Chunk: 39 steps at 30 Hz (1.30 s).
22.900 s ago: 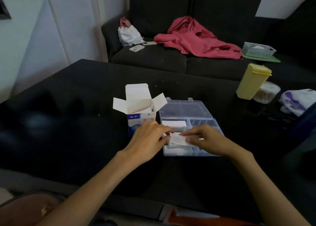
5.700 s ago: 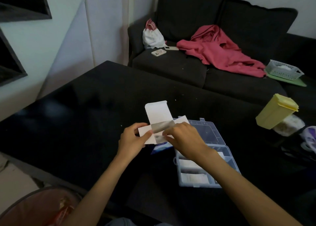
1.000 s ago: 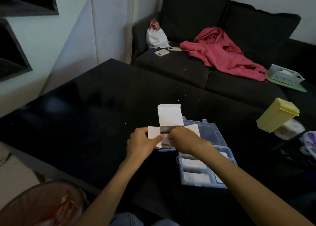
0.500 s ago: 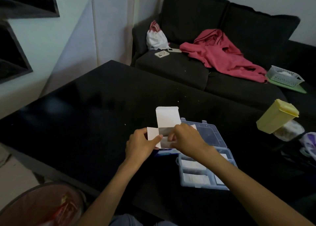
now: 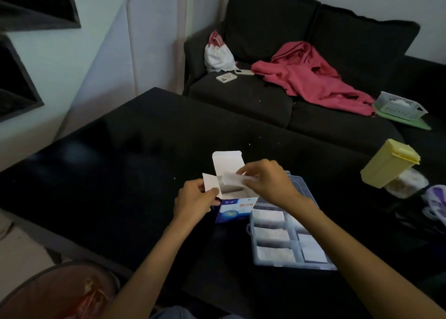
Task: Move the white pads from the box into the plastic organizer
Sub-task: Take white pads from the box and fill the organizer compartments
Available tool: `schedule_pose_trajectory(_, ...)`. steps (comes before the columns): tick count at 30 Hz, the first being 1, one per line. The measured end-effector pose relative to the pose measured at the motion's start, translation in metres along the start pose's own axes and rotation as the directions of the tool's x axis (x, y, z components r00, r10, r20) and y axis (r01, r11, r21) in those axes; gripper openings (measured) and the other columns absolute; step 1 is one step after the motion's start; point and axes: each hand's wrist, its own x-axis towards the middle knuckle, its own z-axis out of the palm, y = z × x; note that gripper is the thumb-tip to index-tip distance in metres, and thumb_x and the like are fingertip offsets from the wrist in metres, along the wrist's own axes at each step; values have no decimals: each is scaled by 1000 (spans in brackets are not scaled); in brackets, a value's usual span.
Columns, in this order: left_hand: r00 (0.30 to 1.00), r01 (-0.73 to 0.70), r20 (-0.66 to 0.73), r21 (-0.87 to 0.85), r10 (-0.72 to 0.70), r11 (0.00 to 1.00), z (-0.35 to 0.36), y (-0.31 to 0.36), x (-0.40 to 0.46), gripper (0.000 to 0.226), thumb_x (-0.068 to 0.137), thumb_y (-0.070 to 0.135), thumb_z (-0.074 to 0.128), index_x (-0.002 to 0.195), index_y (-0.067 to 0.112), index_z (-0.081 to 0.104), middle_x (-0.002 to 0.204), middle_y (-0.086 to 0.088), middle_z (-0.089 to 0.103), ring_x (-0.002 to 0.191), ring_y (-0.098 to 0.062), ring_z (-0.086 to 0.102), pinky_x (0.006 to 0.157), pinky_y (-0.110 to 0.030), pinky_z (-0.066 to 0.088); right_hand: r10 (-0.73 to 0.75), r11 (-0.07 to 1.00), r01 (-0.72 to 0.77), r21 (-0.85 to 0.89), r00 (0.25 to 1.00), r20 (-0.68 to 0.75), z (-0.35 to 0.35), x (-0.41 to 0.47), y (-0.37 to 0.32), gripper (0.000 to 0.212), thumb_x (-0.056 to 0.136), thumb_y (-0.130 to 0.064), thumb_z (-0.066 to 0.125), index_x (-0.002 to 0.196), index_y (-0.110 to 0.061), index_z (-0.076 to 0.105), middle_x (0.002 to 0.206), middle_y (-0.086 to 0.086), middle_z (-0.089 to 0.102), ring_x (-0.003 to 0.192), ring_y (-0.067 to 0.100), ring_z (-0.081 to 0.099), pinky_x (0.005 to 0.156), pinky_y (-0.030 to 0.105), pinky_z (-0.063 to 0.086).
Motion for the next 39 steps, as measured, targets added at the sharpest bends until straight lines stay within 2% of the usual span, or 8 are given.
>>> schedule_pose_trajectory(5,989,-29,-138,175,54,984,-3,7,-8,46,88,39,61,129,23,48,125,5,58,108,-14,59,89,-32,47,136,953,-125,277,990,-20,-21,-9,3,31,82,-10,67,113,-13,65,111,4,67,94,10,62,78,23,54)
schedule_pose_trajectory(8,896,-241,-284,337,342,910,-4,21,-29,39,89,41,57,125,28,48,119,10,56,103,-6,54,76,-20,40,214,867,-229,443,973,85,-36,-24,8,31,82,-11,67,113,-17,65,103,-4,64,86,4,61,63,16,50)
schedule_pose_trajectory(11,886,-366,-147,361,440,858,4,40,-44,19,91,37,55,109,30,57,107,14,62,84,1,54,62,-10,39,247,799,-332,501,941,230,-46,-40,18,27,82,-13,67,105,-26,64,94,-13,61,84,3,59,60,15,48)
schedule_pose_trajectory(15,929,-369,149,392,338,843,32,55,-52,32,94,45,45,122,31,54,120,10,62,99,-5,61,81,-27,53,207,811,-352,467,920,334,-55,-59,36,24,82,-12,67,99,-29,63,101,-8,65,95,10,63,78,24,55)
schedule_pose_trajectory(18,935,-339,254,436,248,833,50,57,-52,44,96,48,40,135,28,45,133,4,55,115,-14,56,98,-36,46,192,825,-341,451,919,343,-61,-70,51,23,83,-11,66,96,-29,66,102,-6,68,97,11,65,81,26,55)
schedule_pose_trajectory(22,912,-362,317,318,262,876,80,58,-48,39,94,42,49,129,25,53,124,3,62,102,-11,63,88,-36,54,227,833,-349,430,924,309,-69,-80,76,24,81,-11,68,100,-25,68,102,-5,69,96,10,65,84,29,55)
schedule_pose_trajectory(30,868,-469,357,361,345,806,146,54,-23,25,89,35,61,112,24,63,113,7,67,97,-7,63,78,-23,50,267,871,-323,370,944,196,-71,-101,124,23,87,-9,61,107,-20,65,103,-7,64,95,4,61,72,19,53)
schedule_pose_trajectory(39,840,-531,457,579,293,618,175,22,-18,25,86,27,67,111,26,64,107,6,67,101,-13,60,91,-32,50,184,980,-192,54,976,120,-13,-123,159,29,91,-11,56,119,-14,62,121,0,64,108,6,57,92,16,42)
